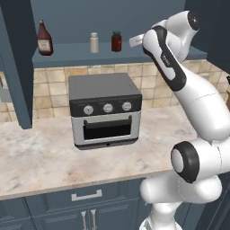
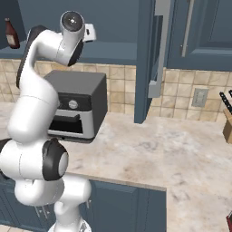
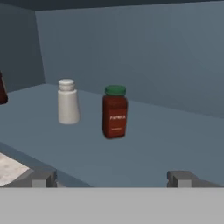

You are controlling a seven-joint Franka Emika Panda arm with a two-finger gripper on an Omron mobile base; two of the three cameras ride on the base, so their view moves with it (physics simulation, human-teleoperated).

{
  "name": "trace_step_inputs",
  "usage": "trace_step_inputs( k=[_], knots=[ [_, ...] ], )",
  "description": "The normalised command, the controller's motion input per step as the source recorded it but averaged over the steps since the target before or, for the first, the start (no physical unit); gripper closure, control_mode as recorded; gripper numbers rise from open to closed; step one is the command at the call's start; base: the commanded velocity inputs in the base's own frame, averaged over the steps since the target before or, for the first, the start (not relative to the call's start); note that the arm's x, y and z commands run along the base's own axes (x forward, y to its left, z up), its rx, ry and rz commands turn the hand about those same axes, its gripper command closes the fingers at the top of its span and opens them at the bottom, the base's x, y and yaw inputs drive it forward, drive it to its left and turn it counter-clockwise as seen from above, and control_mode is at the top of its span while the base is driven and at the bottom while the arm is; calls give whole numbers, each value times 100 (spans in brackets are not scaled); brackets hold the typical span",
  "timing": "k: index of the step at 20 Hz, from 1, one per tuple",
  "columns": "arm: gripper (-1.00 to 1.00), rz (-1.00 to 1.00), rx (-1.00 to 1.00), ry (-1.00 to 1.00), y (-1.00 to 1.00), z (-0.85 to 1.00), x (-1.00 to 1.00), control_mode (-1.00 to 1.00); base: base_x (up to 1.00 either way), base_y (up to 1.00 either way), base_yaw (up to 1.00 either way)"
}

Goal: Collect the paprika, ketchup, and shaker from the cabinet and place them next to the stove.

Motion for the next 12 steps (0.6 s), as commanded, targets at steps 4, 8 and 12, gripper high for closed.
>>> trace_step_inputs(
  k=[4, 8, 12],
  knots=[
    [-100, 8, 0, 0, 0, 0, 33, -100, 0, 0, 0],
    [-100, 4, 0, 3, 0, 0, 36, -100, 0, 0, 0],
    [-100, 3, 0, 1, 0, 0, 15, -100, 0, 0, 0]
  ],
)
